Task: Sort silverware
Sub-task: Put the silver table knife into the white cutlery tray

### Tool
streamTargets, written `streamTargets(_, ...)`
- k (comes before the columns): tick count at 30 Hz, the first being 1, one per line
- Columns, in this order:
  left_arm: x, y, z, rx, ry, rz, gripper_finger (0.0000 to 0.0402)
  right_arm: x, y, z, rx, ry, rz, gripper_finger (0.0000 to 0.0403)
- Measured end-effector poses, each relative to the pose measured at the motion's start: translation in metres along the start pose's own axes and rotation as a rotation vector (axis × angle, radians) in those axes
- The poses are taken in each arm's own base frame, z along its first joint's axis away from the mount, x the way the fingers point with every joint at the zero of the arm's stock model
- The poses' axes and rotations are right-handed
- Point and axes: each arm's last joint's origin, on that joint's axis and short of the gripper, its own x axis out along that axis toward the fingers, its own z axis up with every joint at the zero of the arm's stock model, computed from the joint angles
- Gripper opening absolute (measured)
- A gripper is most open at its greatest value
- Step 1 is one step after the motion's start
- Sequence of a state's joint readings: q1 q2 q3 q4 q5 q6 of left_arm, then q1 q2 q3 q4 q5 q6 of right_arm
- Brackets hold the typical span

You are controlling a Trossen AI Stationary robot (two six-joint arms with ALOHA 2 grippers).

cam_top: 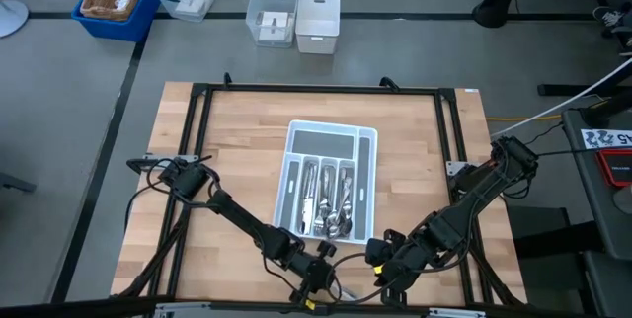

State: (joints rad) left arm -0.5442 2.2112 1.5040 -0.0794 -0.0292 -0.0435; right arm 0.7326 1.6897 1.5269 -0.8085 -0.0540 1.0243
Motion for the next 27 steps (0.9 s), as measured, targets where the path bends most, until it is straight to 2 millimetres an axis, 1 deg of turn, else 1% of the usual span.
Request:
streamTargets(5,0.000,0.001,-0.001,0.029,0.011,0.010,0.0086,0.000,0.000,0.000,-0.001,0.000,0.000,0.0120)
streamTargets(11,0.013,0.003,-0.011,0.046,0.042,0.036,0.0086,0.000,0.000,0.000,-0.001,-0.016,-0.010,0.0120)
streamTargets(16,0.014,0.003,-0.014,0.048,0.071,0.040,0.0086,0.000,0.000,0.001,-0.001,-0.019,-0.005,0.0120)
streamTargets(22,0.012,0.002,-0.021,-0.050,0.152,0.049,0.0081,0.000,0.000,0.001,-0.001,-0.025,-0.007,0.0120)
streamTargets(27,0.006,-0.001,-0.024,-0.132,0.210,0.055,0.0054,0.000,0.000,0.001,-0.001,-0.023,-0.007,0.0120)
